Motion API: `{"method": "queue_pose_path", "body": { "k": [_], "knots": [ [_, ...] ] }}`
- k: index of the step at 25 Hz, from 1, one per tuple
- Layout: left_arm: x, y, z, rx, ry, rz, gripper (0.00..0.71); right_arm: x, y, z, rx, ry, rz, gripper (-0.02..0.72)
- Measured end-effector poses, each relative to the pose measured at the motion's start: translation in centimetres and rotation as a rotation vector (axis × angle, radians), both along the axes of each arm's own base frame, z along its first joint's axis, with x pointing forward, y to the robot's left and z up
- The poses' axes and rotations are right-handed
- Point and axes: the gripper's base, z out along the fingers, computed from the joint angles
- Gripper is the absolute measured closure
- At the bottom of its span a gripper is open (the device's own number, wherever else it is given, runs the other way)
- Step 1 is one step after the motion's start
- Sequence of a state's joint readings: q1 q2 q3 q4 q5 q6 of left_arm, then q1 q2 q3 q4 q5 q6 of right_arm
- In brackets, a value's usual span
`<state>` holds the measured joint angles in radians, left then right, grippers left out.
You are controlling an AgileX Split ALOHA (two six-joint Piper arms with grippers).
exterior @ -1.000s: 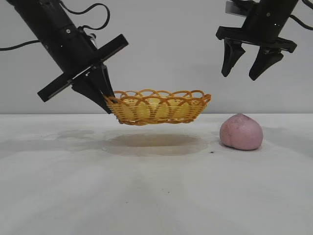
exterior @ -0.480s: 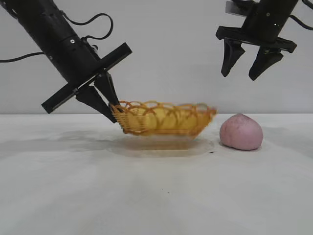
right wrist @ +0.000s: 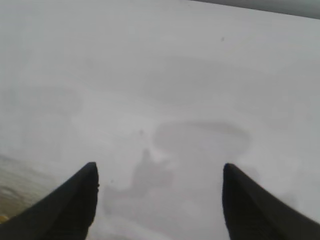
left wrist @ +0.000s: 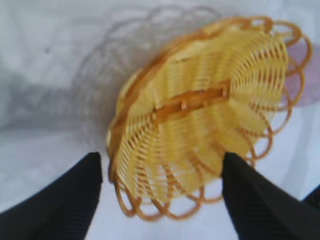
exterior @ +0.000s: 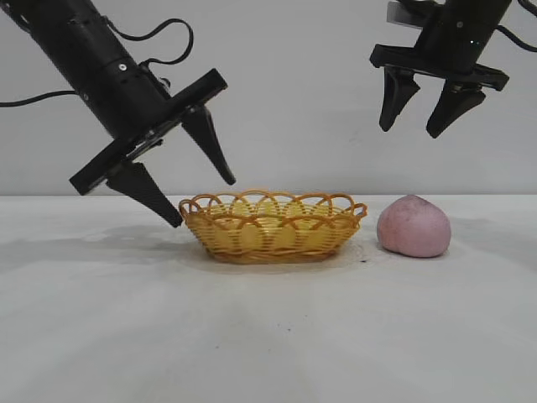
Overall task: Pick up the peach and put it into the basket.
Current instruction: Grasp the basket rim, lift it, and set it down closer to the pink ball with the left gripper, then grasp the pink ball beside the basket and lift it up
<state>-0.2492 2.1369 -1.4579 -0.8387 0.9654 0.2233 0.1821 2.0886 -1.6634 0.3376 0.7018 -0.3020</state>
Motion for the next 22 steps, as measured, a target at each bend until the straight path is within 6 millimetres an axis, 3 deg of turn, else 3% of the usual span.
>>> {"method": "queue_pose_path", "body": {
  "k": [5, 11, 17, 22],
  "knots": [
    [-1.1, 1.6, 2.9, 0.089, -0.034, -0.108, 0.194, 0.0, 0.0, 0.0, 0.002, 0.0, -0.001, 0.25],
    [-2.2, 5.1, 6.9, 0.375, -0.173, -0.226, 0.194, 0.0, 0.0, 0.0, 0.002, 0.003, -0.001, 0.25],
    [-2.7, 8.9, 7.1, 0.707, -0.118, -0.316, 0.194, -0.1, 0.0, 0.0, 0.002, 0.011, 0.001, 0.25],
    [-2.3, 12.7, 7.5, 0.785, -0.091, -0.215, 0.194, -0.3, 0.0, -0.1, 0.0, 0.031, 0.008, 0.25]
  ]
}}
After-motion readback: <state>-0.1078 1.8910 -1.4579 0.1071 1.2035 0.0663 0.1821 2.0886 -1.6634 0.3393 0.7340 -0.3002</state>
